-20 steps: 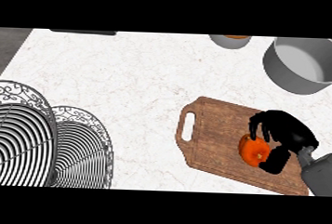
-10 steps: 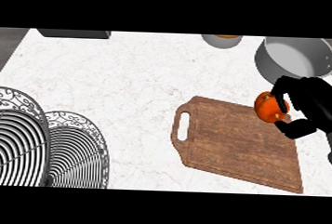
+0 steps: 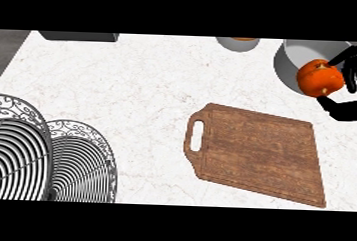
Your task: Pick the squash from the cutting board and place it in the pot
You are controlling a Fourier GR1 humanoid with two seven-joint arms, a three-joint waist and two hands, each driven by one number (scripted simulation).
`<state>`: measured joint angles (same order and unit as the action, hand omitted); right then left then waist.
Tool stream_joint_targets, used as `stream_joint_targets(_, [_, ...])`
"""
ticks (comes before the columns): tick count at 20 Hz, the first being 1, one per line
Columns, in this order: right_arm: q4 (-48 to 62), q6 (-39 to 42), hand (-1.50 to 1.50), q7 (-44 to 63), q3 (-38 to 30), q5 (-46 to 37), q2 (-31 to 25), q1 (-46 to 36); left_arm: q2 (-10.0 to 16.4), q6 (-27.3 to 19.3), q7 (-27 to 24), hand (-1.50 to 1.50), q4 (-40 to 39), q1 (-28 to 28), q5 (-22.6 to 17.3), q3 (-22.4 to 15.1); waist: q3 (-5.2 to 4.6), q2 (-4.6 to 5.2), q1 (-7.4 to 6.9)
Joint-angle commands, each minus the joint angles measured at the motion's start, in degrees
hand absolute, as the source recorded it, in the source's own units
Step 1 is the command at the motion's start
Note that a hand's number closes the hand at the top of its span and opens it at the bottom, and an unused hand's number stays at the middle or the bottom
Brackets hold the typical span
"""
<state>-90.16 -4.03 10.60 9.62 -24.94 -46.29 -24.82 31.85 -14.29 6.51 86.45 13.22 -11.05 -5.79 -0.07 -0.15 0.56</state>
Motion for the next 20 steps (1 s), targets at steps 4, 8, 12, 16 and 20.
stream_joint_targets(4, [8.65,0.28,1.50,-5.50,-7.59,5.34,0.65,-4.52,-1.09,0.54,-0.74,0.00,1.62,-9.83,1.13,0.15,0.10,0.51,-0.55])
stream_joint_targets(8, [15.45,1.31,1.50,-9.67,-11.68,7.59,-0.76,-7.97,-1.31,0.66,-1.76,0.00,1.30,-9.98,1.96,0.13,0.09,0.57,-0.81])
stream_joint_targets(12, [24.43,3.80,1.50,-14.65,-13.41,8.04,-2.57,-12.30,-1.60,0.16,-2.65,0.00,1.62,-9.93,3.32,-0.11,0.09,0.71,-1.50])
stream_joint_targets(16, [35.00,0.62,1.50,-19.10,-11.70,3.28,-0.69,-17.48,-2.61,-0.17,0.20,0.00,3.89,-11.09,3.76,-1.62,0.17,1.16,-3.02])
stream_joint_targets(20, [43.92,0.12,1.50,-23.48,-11.13,1.40,0.49,-21.55,-2.05,1.95,-1.60,0.00,2.08,-11.74,2.60,-0.30,0.16,1.56,-3.99])
